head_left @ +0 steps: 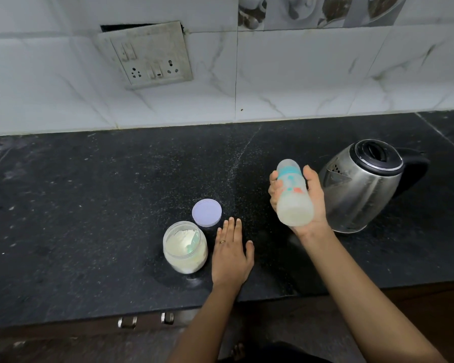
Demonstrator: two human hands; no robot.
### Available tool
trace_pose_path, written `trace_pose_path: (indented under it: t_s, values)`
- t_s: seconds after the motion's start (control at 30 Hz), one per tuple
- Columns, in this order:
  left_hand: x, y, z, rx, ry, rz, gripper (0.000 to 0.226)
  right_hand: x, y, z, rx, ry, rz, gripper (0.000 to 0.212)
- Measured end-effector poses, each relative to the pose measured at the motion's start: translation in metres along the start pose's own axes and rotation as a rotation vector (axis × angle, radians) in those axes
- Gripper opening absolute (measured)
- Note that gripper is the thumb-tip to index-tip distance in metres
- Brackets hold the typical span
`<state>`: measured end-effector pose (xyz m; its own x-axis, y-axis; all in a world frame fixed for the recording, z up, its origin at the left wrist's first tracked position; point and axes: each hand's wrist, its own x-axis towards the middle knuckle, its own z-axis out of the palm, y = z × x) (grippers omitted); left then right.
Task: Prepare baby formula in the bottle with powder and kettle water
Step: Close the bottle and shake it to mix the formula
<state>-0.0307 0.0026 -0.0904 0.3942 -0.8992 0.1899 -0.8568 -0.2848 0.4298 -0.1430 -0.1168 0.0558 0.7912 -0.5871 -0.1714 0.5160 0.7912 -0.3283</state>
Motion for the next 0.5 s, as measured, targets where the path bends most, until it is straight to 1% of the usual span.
trace_pose_path:
  t_s: [0.07, 0.1, 0.2, 0.3, 0.37, 0.4, 0.47, 0.5]
  values:
    - [0.0, 0.0, 0.0, 0.007, 0.006, 0.007, 0.062, -0.001, 0.0, -0.006, 0.144, 0.033, -0.009, 0.07]
    - [0.0, 0.0, 0.0, 0.008, 0.01, 0.007, 0.062, -0.002, 0.001, -0.008, 0.173, 0.038, 0.008, 0.07]
    - [-0.001, 0.0, 0.0, 0.009, 0.007, -0.005, 0.063, -0.004, 0.0, -0.007, 0.154, 0.025, 0.066, 0.069]
    - [0.0, 0.001, -0.001, 0.013, -0.005, -0.005, 0.063, -0.003, -0.001, -0.003, 0.23, -0.12, 0.114, 0.066]
    - [0.0, 0.001, -0.001, 0.011, -0.009, -0.003, 0.063, 0.0, 0.003, -0.002, 0.141, -0.243, 0.15, 0.061]
    - [0.0, 0.001, -0.001, 0.012, -0.012, -0.003, 0.063, 0.001, 0.003, -0.004, 0.086, -0.264, 0.108, 0.058]
    - [0.001, 0.001, -0.001, 0.018, -0.016, -0.005, 0.062, 0.004, 0.003, 0.003, 0.077, -0.205, 0.067, 0.055]
    - [0.001, 0.001, -0.002, 0.018, -0.013, -0.009, 0.062, 0.005, 0.003, -0.001, 0.145, -0.126, 0.043, 0.058]
